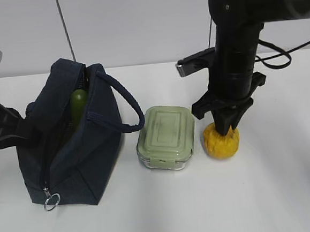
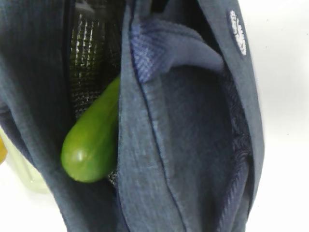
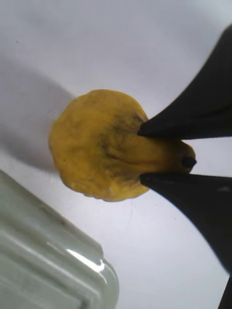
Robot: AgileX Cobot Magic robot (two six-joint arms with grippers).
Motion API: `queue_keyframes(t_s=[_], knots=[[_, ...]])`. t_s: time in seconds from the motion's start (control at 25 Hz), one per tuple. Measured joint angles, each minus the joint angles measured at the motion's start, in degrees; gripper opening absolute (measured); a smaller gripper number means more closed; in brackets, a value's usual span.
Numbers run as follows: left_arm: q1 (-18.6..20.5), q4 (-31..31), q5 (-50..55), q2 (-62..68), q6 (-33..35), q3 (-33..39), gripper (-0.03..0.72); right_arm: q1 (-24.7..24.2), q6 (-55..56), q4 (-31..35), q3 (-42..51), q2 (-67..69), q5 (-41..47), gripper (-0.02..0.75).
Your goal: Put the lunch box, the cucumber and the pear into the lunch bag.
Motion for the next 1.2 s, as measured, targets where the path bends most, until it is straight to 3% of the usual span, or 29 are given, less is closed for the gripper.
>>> queue_keyframes(t_s=[0.16,0.28,0.4,0.56,0.8,1.04,1.16,1.2], knots=[[0.0,0.0,-0.1,0.0,0.0,0.0,0.003,0.2,-1.7,6.0,-2.8,-7.7,-1.3,0.128],[0.0,0.0,-0.1,0.0,0.0,0.0,0.003,1.1,-8.6,16.6,-5.9,-12.2,-5.9,0.127],[0.0,0.0,-0.1,0.0,0.0,0.0,0.003,4.0,-20.4,31.7,-8.5,-13.6,-9.5,0.125],[0.0,0.0,-0.1,0.0,0.0,0.0,0.003,8.6,-27.6,41.1,-8.7,-12.1,-11.3,0.125],[0.0,0.0,0.0,0.0,0.0,0.0,0.003,11.7,-31.6,41.8,-8.7,-4.8,-14.0,0.122],[0.0,0.0,0.1,0.0,0.0,0.0,0.003,11.9,-30.5,34.8,-8.7,1.0,-15.9,0.122],[0.0,0.0,0.2,0.0,0.0,0.0,0.003,11.9,-30.5,34.4,-9.6,1.9,-15.9,0.122],[0.0,0.0,0.2,0.0,0.0,0.0,0.003,11.9,-30.5,34.3,-10.1,2.1,-15.9,0.173]])
